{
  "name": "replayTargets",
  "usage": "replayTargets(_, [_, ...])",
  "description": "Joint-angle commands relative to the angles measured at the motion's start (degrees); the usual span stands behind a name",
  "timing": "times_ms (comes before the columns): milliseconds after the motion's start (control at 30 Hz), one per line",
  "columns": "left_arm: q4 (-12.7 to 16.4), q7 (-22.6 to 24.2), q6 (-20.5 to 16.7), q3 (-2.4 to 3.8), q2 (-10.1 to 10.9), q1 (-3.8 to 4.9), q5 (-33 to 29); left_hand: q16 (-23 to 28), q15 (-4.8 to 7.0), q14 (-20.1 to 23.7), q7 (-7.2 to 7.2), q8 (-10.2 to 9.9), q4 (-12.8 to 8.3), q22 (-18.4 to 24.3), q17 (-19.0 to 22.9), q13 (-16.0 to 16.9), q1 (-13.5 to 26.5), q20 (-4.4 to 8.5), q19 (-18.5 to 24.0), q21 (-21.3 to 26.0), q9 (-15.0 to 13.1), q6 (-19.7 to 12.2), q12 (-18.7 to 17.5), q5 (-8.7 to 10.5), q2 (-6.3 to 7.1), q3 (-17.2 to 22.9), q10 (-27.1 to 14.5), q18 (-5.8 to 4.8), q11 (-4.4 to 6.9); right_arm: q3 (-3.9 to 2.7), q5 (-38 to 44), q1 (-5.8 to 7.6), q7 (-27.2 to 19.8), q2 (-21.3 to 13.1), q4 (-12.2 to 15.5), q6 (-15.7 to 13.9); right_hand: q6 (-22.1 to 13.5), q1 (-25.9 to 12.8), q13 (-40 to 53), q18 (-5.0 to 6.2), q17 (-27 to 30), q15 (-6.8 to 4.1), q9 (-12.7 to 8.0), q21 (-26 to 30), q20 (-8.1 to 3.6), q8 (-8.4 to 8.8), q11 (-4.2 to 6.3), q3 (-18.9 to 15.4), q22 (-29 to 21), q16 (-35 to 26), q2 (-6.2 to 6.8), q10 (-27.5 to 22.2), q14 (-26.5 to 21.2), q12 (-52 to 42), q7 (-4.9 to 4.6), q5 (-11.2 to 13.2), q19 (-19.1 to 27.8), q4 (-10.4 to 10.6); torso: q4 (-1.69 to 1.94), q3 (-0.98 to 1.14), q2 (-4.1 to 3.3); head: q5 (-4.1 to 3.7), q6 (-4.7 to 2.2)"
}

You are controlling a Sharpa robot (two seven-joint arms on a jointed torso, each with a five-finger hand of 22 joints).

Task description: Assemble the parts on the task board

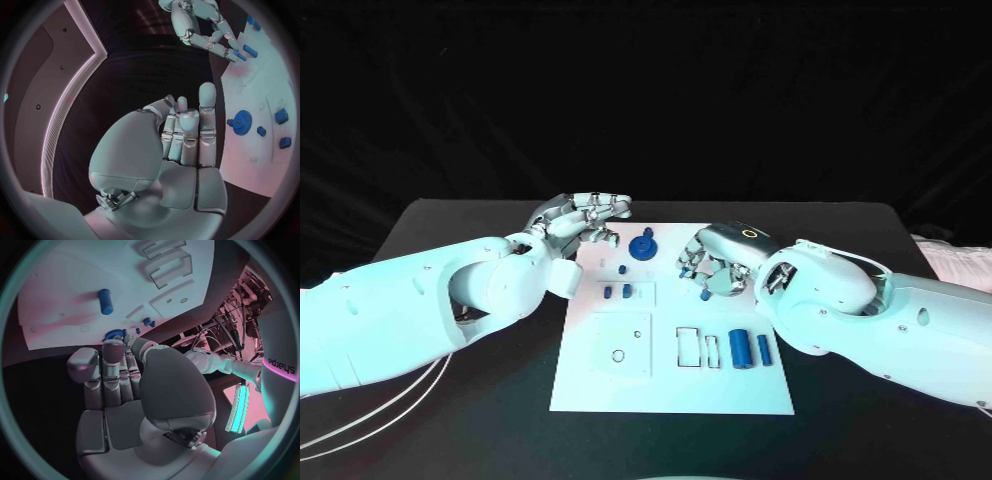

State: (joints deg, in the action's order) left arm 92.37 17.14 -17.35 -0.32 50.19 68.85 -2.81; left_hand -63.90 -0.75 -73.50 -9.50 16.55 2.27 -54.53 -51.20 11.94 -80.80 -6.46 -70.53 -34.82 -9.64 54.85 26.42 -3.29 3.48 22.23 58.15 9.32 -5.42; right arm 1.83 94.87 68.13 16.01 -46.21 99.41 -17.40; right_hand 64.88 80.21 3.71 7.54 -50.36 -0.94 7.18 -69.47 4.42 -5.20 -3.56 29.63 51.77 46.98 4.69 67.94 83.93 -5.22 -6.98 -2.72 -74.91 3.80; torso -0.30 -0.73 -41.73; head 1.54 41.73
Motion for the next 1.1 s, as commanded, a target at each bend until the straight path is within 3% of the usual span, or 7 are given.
replayTargets(33, [0.25, -0.14, 1.55, 0.04, -0.18, -0.02, 0.20, 0.15, -0.01, 0.55, -0.13, 0.34, -0.15, 0.10, 0.14, 0.09, 0.03, -0.04, 0.36, 0.29, -0.09, -0.36, 0.23, -0.19, -0.24, -0.26, -0.41, 0.67, 0.12, -0.02, -0.55, -0.17, -1.59, 1.30, 0.25, 0.23, 0.31, -0.58, -0.06, -0.54, 0.09, -0.10, 0.04, -0.15, 0.03, -0.31, -0.25, -0.14, -0.17, 0.04, -0.24, 0.30, 1.02, 0.22, -0.10, -0.09, -0.31, 0.19, 0.04, -0.08, -0.02, 0.44, 0.05])
replayTargets(300, [0.52, -0.28, 1.54, 0.04, -0.24, -0.02, 0.20, 0.18, -0.03, 0.58, -0.14, 0.37, -0.13, 0.17, 0.20, 0.11, 0.07, -0.05, 0.39, 0.41, -0.10, -0.40, 0.27, -0.18, -0.22, -0.30, -0.44, 0.69, 0.11, 0.00, -0.67, -2.23, -2.08, 4.62, -0.22, 3.60, 0.22, -0.63, -0.08, -0.55, -0.06, -0.04, 0.05, -0.21, 0.06, -0.22, -0.33, -0.11, -0.10, 0.24, -0.46, 0.23, 1.03, 0.36, -0.20, -0.09, -0.35, 0.20, -0.12, -0.08, -0.09, 1.60, 0.59])
replayTargets(500, [0.53, -0.35, 1.50, 0.04, -0.47, -0.02, 0.23, 0.18, -0.03, 0.58, -0.14, 0.37, -0.13, 0.17, 0.20, 0.11, 0.07, -0.05, 0.39, 0.41, -0.10, -0.40, 0.27, -0.18, -0.22, -0.30, -0.44, 0.69, 0.11, 0.05, -0.12, -4.21, -2.92, 6.20, -0.89, 4.25, 0.13, -0.61, -0.09, -0.50, 0.11, -0.01, 0.05, -0.08, 0.08, -0.14, -0.40, -0.11, -0.36, 0.08, -0.53, 0.16, 0.99, 0.48, -0.28, -0.10, -0.25, 0.12, -0.07, -0.05, -0.06, 1.92, 0.89])
replayTargets(600, [0.36, -0.36, 1.48, 0.04, -0.50, -0.01, 0.27, 0.21, -0.03, 0.62, -0.13, 0.40, -0.14, 0.19, 0.25, 0.12, 0.06, -0.06, 0.40, 0.43, -0.12, -0.43, 0.30, -0.19, -0.23, -0.31, -0.47, 0.69, 0.12, 0.10, 0.33, -5.01, -3.25, 6.91, -1.12, 4.44, 0.10, -0.61, -0.09, -0.49, 0.16, 0.01, 0.05, -0.06, 0.08, -0.12, -0.42, -0.13, -0.40, 0.03, -0.51, 0.14, 0.97, 0.51, -0.30, -0.10, -0.24, 0.08, -0.21, 0.10, -0.10, 2.29, 1.03])
replayTargets(867, [0.14, -0.35, 1.43, 0.04, -0.62, -0.02, 0.30, 0.21, -0.03, 0.62, -0.13, 0.40, -0.14, 0.19, 0.25, 0.12, 0.06, -0.06, 0.40, 0.43, -0.12, -0.43, 0.30, -0.19, -0.23, -0.31, -0.47, 0.69, 0.12, 0.26, 0.93, -6.11, -3.59, 8.18, -2.22, 5.03, 0.06, -0.63, -0.09, -0.47, 0.17, 0.04, 0.06, -0.01, 0.10, -0.08, -0.46, -0.20, -0.49, 0.03, -0.46, 0.10, 0.95, 0.58, -0.35, -0.10, -0.19, 0.01, 0.01, 0.03, -0.05, 2.33, 1.42])
replayTargets(1100, [0.06, -0.44, 1.43, 0.03, -0.75, -0.02, 0.31, 0.21, -0.03, 0.62, -0.13, 0.40, -0.14, 0.19, 0.25, 0.12, 0.06, -0.06, 0.40, 0.43, -0.12, -0.43, 0.30, -0.19, -0.23, -0.31, -0.47, 0.69, 0.12, 0.38, 1.06, -6.78, -3.98, 8.84, -2.71, 5.58, 0.08, -0.68, -0.08, -0.47, 0.15, 0.05, 0.07, -0.03, 0.11, -0.08, -0.48, -0.24, -0.47, 0.05, -0.46, 0.10, 0.94, 0.61, -0.37, -0.11, -0.20, 0.01, -0.19, 0.08, -0.06, 2.64, 1.56])
